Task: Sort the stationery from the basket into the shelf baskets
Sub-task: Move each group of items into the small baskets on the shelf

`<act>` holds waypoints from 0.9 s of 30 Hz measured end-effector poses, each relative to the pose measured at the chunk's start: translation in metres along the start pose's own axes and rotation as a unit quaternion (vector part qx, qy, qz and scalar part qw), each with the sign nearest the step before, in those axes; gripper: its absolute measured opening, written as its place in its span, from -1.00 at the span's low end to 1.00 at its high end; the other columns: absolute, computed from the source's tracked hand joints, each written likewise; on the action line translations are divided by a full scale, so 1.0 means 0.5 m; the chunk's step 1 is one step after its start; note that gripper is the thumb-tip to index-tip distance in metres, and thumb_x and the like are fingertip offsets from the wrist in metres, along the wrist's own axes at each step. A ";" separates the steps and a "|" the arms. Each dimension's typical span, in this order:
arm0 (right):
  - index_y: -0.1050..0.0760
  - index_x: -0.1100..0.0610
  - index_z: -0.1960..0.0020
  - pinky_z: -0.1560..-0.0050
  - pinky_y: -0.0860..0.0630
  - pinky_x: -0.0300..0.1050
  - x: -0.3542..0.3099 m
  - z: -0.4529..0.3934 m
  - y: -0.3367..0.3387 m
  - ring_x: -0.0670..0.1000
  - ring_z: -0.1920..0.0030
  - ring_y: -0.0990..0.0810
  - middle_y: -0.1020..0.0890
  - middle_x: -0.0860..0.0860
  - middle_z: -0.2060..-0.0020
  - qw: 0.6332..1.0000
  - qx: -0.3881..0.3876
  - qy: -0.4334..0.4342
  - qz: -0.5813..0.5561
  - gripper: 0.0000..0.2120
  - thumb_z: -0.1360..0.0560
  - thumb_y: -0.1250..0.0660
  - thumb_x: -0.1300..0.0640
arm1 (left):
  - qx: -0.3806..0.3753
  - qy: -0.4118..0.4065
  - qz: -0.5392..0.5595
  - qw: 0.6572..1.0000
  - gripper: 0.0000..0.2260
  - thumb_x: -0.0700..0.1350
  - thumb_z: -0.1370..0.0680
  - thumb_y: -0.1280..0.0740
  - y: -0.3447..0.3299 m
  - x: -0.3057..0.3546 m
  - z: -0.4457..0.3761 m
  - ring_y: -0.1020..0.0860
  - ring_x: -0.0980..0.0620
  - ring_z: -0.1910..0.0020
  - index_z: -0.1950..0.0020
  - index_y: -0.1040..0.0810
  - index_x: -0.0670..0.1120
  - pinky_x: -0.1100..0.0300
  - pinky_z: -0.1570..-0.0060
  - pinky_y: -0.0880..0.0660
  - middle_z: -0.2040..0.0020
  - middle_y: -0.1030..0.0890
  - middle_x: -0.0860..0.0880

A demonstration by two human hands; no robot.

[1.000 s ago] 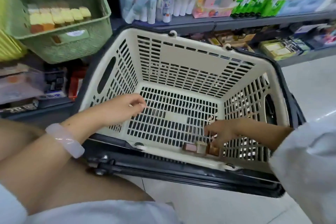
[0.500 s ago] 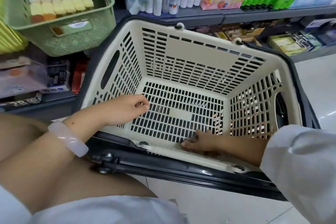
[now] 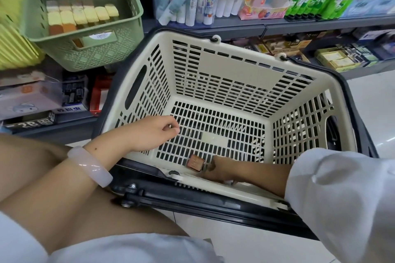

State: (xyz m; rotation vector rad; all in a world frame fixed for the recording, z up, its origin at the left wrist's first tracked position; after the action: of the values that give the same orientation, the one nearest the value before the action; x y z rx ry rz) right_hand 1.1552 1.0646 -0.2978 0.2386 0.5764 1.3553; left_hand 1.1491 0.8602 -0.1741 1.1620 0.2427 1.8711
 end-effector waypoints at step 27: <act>-0.39 0.03 -0.26 -0.04 -0.52 0.01 -0.144 -0.031 0.006 0.13 -0.03 -0.51 -0.44 0.10 -0.11 0.933 0.077 0.233 0.262 -0.65 -0.48 -0.29 0.07 | 0.024 0.008 0.006 1.000 -0.79 0.06 -0.59 -0.12 0.005 -0.007 0.002 -0.55 -0.04 -0.02 -0.18 -0.44 0.09 0.09 0.00 -0.47 -0.02 -0.55 0.02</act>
State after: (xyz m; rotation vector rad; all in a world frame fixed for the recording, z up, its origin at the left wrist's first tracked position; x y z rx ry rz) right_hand 1.1371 0.9934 -0.2914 0.2037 1.0728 1.9086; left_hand 1.1488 0.8559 -0.1745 1.1834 0.2902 1.8949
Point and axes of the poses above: each hand's wrist, its own z-axis away from the middle knuckle, its own y-axis out of the back of the hand, x = y × z, the point moved 4 cm from there along -z, towards the middle knuckle
